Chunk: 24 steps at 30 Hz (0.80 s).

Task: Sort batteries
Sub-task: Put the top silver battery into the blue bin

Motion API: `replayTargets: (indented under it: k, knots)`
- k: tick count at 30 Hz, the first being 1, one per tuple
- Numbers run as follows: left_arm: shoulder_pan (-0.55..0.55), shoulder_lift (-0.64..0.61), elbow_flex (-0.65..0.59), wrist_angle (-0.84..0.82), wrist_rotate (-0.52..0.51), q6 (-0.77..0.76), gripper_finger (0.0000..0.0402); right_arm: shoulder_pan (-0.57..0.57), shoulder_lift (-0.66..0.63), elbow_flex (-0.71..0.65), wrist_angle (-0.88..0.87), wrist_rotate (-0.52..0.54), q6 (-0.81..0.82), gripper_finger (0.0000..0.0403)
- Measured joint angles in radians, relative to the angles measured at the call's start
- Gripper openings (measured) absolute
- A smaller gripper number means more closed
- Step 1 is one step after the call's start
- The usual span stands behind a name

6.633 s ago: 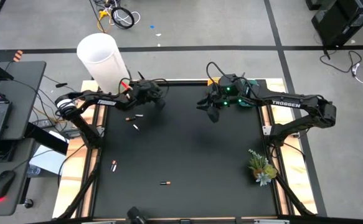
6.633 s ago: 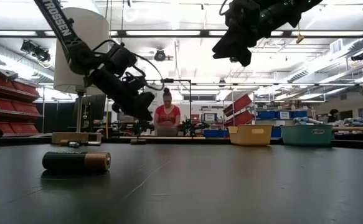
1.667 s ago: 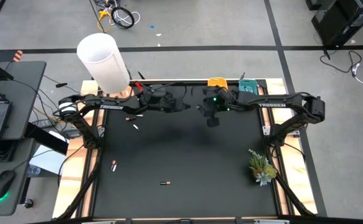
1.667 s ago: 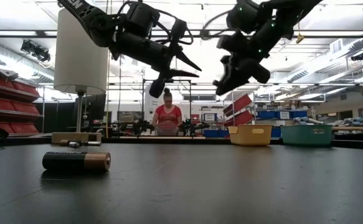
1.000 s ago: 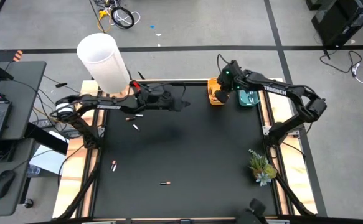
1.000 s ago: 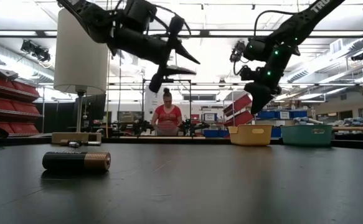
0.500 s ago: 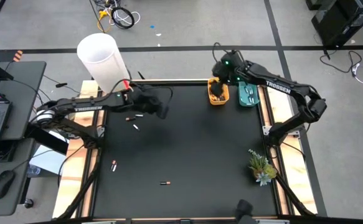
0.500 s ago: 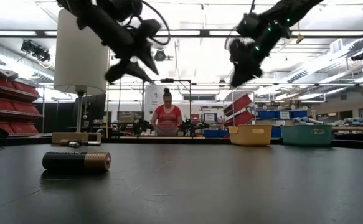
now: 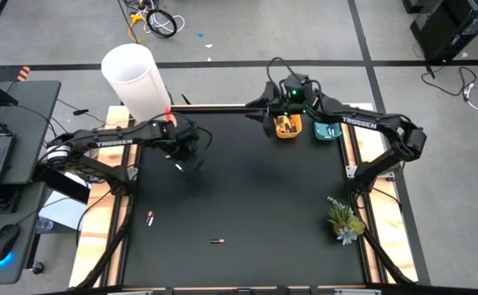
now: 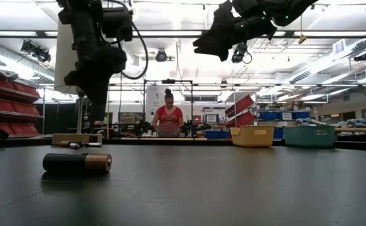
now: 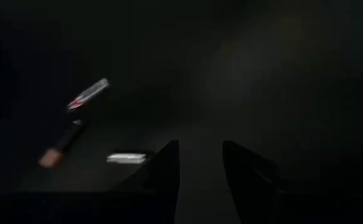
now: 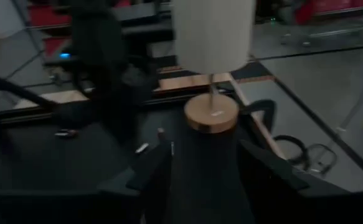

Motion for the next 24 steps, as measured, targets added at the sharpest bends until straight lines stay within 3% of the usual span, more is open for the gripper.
replayTargets:
  k: [8, 14, 24]
  knots:
    - [0.041, 0.117, 0.025, -0.085, 0.016, 0.274, 0.0135, 0.042, 0.0, 0.0, 0.004, -0.031, 0.01, 0.0174]
    - [0.057, 0.274, 0.143, -0.2, -0.047, 0.509, 0.0135, 0.078, 0.0, 0.0, -0.017, -0.032, 0.031, 0.0171]
    - [0.11, 0.556, 0.399, -0.494, -0.089, 0.683, 0.0135, 0.136, 0.0, -0.001, -0.049, -0.004, 0.039, 0.0171]
